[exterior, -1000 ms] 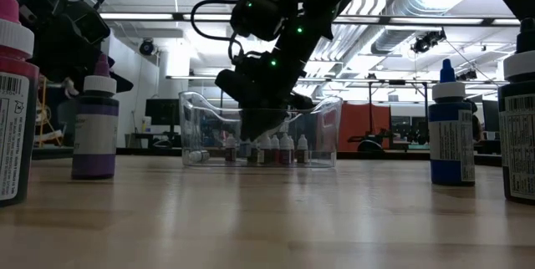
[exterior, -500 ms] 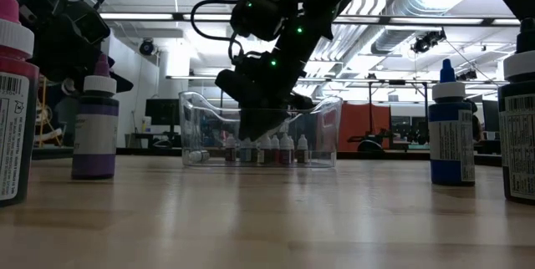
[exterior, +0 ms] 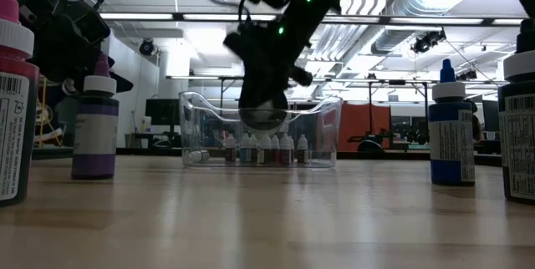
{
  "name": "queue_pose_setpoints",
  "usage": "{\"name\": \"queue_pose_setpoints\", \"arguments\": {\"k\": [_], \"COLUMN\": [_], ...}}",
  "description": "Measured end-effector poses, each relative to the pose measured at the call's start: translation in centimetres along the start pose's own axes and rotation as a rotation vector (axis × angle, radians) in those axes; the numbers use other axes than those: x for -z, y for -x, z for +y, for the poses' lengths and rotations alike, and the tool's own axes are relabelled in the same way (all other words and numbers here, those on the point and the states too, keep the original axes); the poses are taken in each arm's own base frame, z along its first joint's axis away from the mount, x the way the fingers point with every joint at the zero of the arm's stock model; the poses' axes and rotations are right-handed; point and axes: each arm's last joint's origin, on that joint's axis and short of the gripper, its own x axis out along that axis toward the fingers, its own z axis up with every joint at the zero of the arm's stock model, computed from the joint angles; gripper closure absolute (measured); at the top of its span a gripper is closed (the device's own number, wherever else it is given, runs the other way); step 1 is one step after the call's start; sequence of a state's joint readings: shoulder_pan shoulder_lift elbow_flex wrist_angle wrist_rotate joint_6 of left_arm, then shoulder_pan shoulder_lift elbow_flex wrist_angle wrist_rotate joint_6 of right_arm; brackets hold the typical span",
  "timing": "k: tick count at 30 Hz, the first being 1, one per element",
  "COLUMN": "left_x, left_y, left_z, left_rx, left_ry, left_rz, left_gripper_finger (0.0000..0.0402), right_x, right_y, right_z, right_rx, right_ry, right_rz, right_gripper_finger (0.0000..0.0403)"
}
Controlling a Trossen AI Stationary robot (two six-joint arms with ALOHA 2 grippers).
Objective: Pick & Place food coloring
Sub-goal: Put the large purple food coloring bottle into the transparent bin
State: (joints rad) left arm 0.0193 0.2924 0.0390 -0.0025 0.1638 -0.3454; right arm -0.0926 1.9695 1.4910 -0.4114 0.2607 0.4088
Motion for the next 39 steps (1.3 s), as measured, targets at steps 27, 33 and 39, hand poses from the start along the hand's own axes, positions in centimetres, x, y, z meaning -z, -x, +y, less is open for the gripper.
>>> {"name": "queue_pose_setpoints", "arguments": {"k": [27,33,39], "left_x": [0.0,0.0,0.0], "left_y": [0.0,0.0,0.0], "left_z": [0.0,0.0,0.0], "left_rx": [0.000,0.000,0.000], "left_ry": [0.000,0.000,0.000], "left_rz": [0.000,0.000,0.000], "left_gripper_finger": [0.0167,0.0167,0.0167], "right_x": [-1.4,-2.9,-4.8], "right_y": [10.6,11.4,11.4], "right_z": [8.4,10.4,11.8], "right_rx": [-0.472,-0.492,-0.491], "right_ry": [0.562,0.630,0.639], "right_rz": [0.014,0.071,0.093], "right_gripper_finger": [0.0284,0.0284,0.0284]}}
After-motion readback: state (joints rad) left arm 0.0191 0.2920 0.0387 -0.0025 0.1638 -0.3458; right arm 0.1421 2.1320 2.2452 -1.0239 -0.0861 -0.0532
